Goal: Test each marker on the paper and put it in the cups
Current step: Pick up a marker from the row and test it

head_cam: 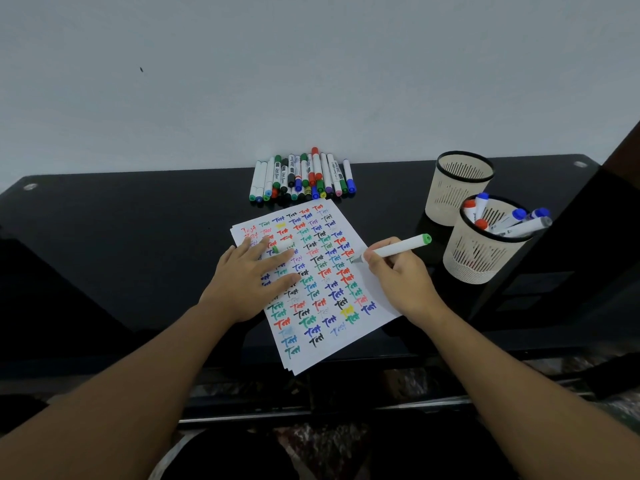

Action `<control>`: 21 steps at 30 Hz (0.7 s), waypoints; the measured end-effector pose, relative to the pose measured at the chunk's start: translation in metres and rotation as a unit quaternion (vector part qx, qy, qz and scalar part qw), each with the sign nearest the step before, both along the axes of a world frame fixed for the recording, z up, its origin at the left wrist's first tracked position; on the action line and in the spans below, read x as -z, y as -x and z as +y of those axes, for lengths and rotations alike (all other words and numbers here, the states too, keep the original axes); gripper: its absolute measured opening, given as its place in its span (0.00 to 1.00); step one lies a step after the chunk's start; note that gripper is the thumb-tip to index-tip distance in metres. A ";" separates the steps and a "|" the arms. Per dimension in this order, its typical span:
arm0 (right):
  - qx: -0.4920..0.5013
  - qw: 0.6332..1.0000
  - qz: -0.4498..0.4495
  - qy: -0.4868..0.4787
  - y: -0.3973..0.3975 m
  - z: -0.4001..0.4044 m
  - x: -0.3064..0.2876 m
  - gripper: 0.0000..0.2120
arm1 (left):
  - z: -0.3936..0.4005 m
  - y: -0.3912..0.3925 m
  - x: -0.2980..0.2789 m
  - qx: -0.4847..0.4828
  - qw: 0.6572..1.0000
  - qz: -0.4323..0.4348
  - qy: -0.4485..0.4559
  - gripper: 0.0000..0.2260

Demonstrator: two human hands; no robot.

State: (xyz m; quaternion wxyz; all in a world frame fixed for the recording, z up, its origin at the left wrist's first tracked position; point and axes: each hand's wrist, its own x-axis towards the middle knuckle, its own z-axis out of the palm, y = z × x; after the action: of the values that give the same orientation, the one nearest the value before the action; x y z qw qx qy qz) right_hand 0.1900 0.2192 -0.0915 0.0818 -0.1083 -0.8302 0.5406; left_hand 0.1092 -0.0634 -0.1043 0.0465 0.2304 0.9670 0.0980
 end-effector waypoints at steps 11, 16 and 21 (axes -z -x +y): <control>0.005 1.000 -0.005 -0.020 0.002 -0.001 0.001 0.06 | -0.001 0.002 0.003 0.001 1.000 0.007 -0.006 0.36; 0.022 0.999 0.012 -0.021 0.001 0.001 0.002 0.05 | -0.001 0.002 0.003 0.001 1.000 0.010 -0.012 0.36; 0.008 1.000 0.005 -0.029 0.002 0.000 0.001 0.05 | -0.001 0.003 0.004 0.000 1.000 0.009 -0.010 0.36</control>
State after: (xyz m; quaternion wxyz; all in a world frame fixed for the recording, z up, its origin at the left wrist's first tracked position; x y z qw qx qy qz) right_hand 0.1878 0.2189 -0.0929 0.0935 -0.1092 -0.8445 0.5159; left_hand 0.1066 -0.0642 -0.1079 0.0355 0.2318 0.9664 0.1051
